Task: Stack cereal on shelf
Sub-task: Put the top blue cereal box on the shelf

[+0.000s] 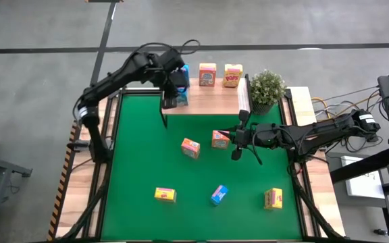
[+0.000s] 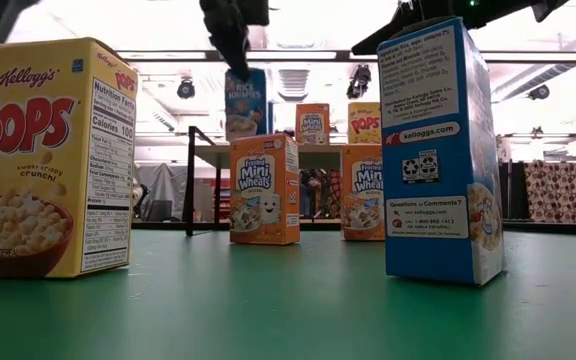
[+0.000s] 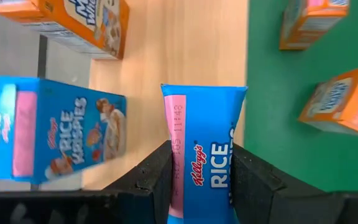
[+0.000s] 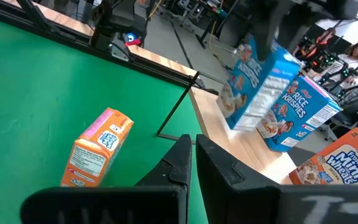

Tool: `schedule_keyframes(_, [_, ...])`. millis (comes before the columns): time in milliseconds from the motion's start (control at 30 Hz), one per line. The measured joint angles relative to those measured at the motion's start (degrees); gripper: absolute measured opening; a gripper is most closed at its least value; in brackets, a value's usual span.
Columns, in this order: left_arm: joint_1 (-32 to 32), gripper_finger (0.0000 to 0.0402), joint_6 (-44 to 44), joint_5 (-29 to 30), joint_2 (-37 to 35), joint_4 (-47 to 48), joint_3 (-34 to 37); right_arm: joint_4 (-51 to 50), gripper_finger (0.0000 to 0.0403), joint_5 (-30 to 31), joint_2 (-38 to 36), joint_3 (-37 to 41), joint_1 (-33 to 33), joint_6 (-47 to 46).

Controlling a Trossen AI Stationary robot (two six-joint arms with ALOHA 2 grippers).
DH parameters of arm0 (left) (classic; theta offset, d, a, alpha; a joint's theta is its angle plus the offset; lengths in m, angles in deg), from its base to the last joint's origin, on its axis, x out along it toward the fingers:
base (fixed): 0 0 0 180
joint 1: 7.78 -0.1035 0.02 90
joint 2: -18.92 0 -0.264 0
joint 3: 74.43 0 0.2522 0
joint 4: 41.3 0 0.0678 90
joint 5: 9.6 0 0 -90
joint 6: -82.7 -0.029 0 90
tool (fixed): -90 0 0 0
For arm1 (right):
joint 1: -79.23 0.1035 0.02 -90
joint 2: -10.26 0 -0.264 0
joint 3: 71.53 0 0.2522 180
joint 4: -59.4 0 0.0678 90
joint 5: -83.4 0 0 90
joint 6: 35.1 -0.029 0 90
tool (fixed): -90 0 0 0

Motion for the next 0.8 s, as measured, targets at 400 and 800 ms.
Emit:
schedule_keyframes(400, [-1.73,0.0115,-3.81,-1.20,7.28,0.60,-7.83,-0.11,0.0013,-0.02,0.00,0.02,0.00,0.04])
schedule_keyframes(800, [-3.60,0.0115,-4.33,-1.40,8.75,0.43,-8.36,-0.07,0.0013,-0.02,0.00,0.04,0.00,0.02])
